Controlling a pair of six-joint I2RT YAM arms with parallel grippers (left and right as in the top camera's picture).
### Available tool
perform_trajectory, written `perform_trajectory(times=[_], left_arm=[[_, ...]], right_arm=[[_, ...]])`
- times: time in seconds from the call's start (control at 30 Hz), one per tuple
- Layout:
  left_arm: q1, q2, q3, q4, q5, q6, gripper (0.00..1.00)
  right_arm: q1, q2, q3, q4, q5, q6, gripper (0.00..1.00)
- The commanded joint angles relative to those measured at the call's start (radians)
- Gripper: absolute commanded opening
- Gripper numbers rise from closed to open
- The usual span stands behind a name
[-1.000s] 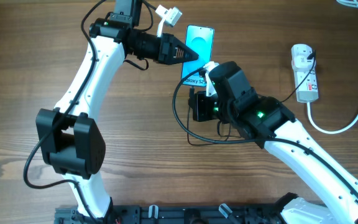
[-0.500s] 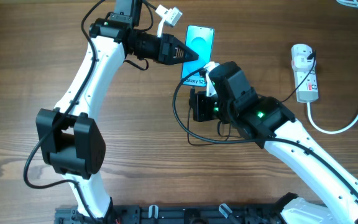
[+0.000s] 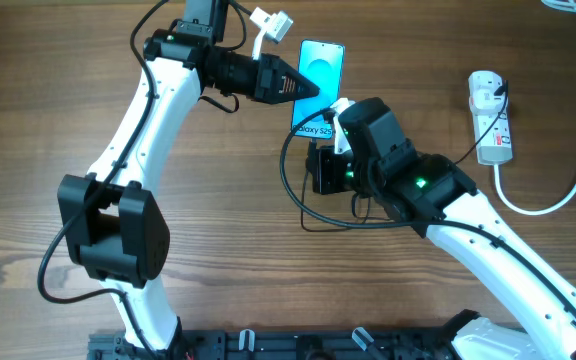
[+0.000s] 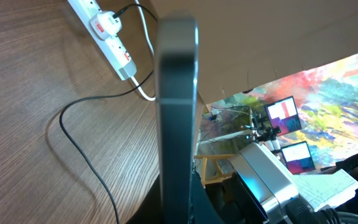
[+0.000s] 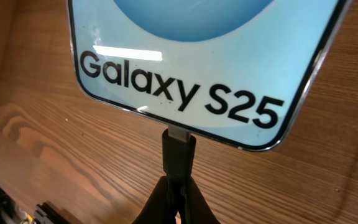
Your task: Plug charger to phone and switch on socket
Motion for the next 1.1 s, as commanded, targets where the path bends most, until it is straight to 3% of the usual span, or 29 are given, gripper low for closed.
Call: perform_trajectory(times=[0.0,0.87,1.07], left_arm=[[0.0,-0.018,0.007,-0.001,0.042,0.027,0.04],[0.0,-0.018,0.007,-0.01,0.044,0.027,0.04],[0.0,-0.018,0.007,0.011,-0.053,0.027,0.04]], right_arm=[[-0.014,0.002,0.011,0.01,-0.006,0.0,0.04],[-0.014,0.035,0.011,0.028,-0.031,0.002,0.04],[-0.014,0.035,0.012,0.023,-0.058,0.001,0.04]])
